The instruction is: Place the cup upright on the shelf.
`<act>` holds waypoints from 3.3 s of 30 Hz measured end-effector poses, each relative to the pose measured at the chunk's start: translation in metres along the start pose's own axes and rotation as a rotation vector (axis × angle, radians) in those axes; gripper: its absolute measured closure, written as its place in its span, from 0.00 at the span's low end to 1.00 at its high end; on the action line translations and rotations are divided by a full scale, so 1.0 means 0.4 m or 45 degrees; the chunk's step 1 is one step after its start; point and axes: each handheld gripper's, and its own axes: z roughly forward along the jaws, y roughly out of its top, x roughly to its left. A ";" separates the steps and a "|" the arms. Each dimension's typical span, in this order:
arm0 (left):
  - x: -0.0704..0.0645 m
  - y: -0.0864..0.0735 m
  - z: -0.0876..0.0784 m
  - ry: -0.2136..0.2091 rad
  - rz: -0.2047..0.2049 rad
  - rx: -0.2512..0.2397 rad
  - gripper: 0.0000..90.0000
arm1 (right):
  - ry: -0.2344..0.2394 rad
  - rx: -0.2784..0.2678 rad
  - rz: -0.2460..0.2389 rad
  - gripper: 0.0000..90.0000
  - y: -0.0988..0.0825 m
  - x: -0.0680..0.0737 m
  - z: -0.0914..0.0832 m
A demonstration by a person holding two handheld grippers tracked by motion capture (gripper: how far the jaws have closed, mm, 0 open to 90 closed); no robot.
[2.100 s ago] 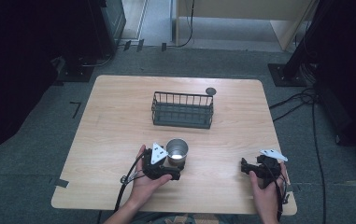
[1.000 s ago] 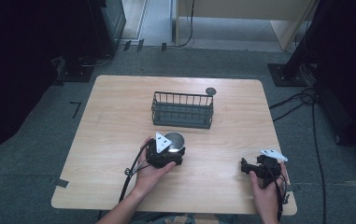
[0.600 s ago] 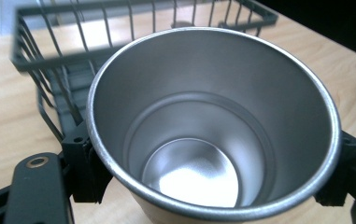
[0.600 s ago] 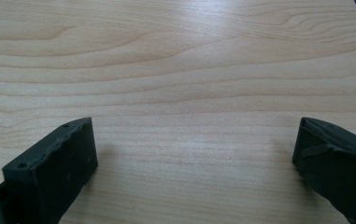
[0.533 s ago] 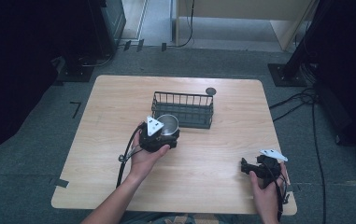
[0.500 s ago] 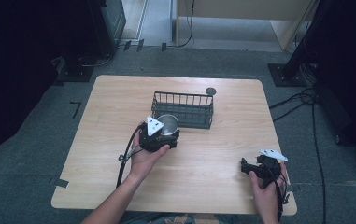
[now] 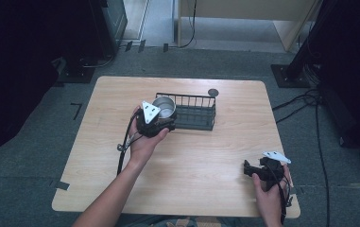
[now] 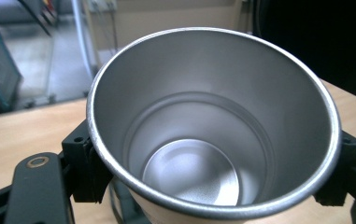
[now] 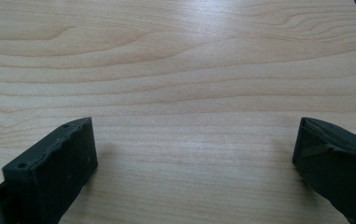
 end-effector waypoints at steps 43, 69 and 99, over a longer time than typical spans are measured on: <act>0.048 -0.013 0.196 0.032 -0.099 -0.065 0.21 | 0.001 0.000 0.000 0.00 0.000 0.000 0.000; 0.044 -0.014 0.221 0.094 -0.049 0.196 0.11 | 0.007 0.000 -0.008 0.00 -0.001 0.001 -0.001; 0.085 0.012 0.070 0.019 -0.063 0.118 0.00 | 0.007 0.000 -0.008 0.00 -0.001 0.001 -0.001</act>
